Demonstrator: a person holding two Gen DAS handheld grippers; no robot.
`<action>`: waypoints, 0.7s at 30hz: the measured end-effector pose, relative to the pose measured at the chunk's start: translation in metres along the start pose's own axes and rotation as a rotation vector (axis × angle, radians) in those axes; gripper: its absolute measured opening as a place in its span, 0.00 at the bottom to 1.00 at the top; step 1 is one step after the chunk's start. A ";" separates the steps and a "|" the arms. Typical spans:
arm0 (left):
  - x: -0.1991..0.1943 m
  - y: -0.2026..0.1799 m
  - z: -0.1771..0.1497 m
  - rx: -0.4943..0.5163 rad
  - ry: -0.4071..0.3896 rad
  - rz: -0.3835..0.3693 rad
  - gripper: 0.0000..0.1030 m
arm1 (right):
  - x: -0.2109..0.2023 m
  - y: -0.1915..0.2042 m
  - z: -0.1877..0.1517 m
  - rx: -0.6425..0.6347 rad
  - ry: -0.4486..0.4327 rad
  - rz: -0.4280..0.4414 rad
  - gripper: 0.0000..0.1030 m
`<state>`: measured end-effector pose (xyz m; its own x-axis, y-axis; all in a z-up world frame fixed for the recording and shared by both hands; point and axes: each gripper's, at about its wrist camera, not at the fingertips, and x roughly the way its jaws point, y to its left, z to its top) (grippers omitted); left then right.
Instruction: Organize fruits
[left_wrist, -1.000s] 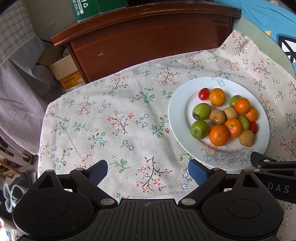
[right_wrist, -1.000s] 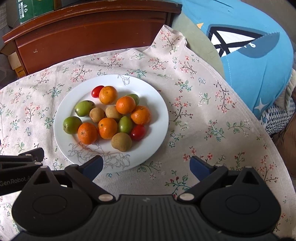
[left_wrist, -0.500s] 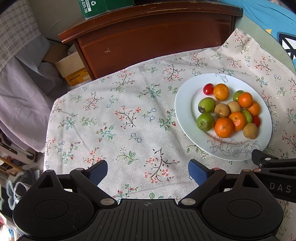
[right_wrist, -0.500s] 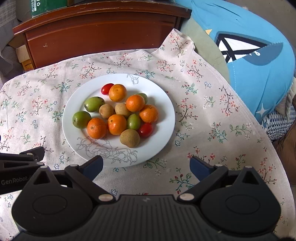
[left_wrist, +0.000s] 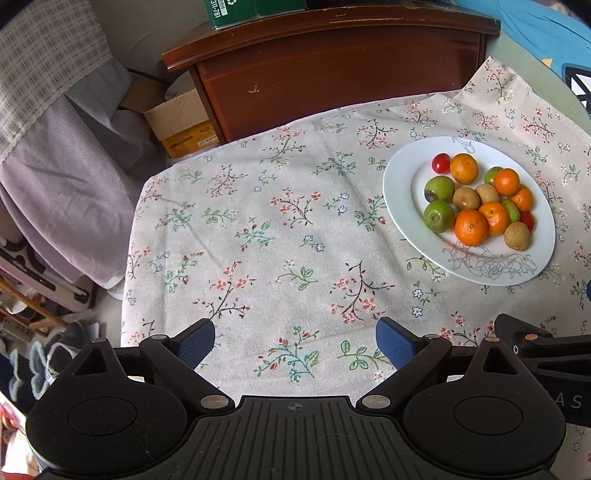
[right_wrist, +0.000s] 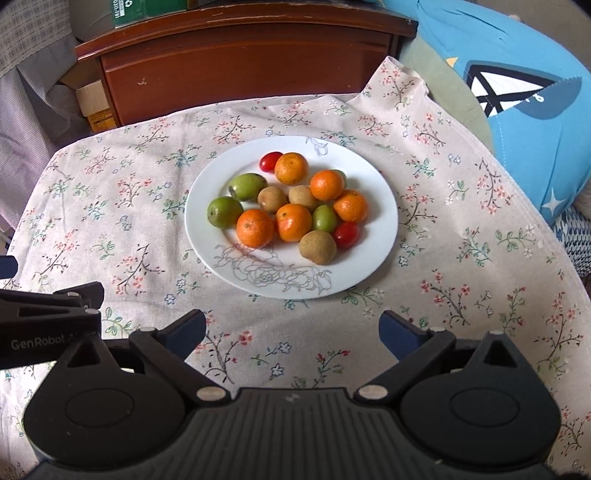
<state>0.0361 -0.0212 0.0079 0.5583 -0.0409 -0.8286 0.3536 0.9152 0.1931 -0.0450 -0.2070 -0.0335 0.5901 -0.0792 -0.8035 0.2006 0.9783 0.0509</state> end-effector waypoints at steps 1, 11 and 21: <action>-0.001 0.002 -0.003 -0.002 0.002 0.006 0.93 | 0.000 0.003 -0.005 -0.009 0.001 0.016 0.97; -0.006 0.027 -0.029 -0.068 0.031 0.012 0.93 | 0.006 0.026 -0.034 -0.035 -0.005 0.175 0.97; -0.002 0.046 -0.041 -0.152 0.064 -0.002 0.93 | 0.020 0.054 -0.061 -0.184 -0.100 0.169 0.97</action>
<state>0.0200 0.0376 -0.0030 0.5074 -0.0214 -0.8615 0.2339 0.9656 0.1137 -0.0705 -0.1444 -0.0829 0.6794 0.0784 -0.7296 -0.0476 0.9969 0.0629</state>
